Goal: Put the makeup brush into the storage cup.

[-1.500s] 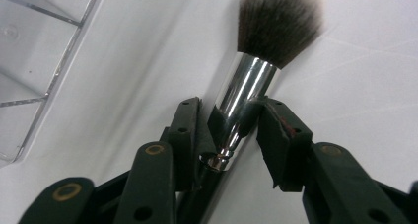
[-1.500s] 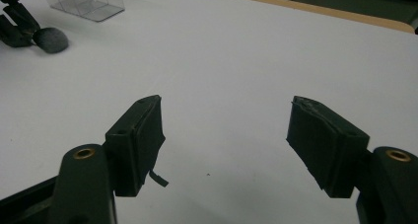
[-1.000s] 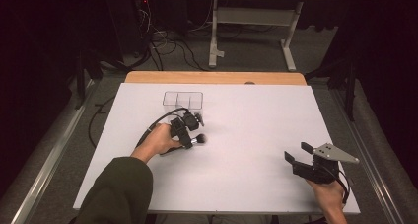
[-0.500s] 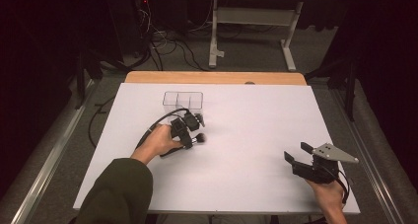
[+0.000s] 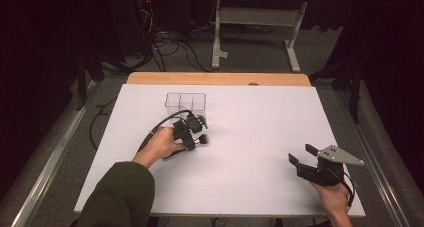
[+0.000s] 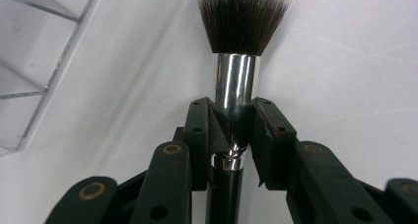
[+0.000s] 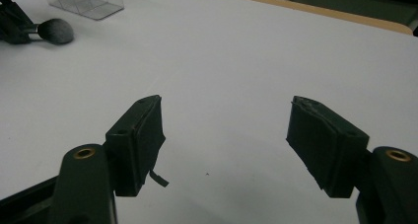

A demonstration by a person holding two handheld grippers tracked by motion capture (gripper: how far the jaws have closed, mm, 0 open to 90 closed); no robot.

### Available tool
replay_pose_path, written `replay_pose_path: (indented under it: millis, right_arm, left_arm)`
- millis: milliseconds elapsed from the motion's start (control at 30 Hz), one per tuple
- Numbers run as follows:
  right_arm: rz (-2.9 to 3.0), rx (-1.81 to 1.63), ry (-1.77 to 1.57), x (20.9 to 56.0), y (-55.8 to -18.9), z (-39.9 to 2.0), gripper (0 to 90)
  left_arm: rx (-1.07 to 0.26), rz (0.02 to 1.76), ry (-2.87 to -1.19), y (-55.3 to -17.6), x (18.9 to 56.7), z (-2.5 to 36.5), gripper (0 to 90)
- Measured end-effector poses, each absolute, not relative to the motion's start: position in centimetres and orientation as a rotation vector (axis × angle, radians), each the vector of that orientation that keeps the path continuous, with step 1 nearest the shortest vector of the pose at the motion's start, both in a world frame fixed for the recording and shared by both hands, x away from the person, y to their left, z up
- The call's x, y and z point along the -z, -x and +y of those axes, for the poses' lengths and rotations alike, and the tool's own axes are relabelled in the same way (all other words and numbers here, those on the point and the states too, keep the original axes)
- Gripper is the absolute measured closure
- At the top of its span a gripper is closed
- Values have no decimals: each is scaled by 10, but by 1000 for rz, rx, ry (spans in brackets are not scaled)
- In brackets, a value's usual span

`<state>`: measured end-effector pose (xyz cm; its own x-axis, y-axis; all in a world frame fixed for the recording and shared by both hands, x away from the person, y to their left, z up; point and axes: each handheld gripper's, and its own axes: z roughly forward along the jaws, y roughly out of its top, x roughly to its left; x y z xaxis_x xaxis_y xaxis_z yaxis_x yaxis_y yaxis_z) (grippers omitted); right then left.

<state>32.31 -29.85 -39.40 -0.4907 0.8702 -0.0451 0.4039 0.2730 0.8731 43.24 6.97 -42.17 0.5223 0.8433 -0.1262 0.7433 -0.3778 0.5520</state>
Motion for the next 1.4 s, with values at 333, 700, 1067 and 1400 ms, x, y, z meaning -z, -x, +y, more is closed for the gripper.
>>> replay_pose_path:
  millis: [333, 700, 1067, 1400]
  right_arm:
    - [2018, -1151, -1143, 394, -323, -298, 316]
    - [2018, -1150, -1143, 394, -323, -298, 316]
    - [2014, -1153, -1142, 394, -323, -298, 315]
    - [2014, -1157, -1139, 394, -323, -298, 315]
  left_arm:
    - [-237, 1274, -2164, -428, 415, 75, 705]
    - [-243, 1238, -2080, -421, 395, 79, 704]
    - [-238, 1218, -1971, -417, 376, 85, 704]
    - [-229, 1208, -1885, -416, 362, 92, 704]
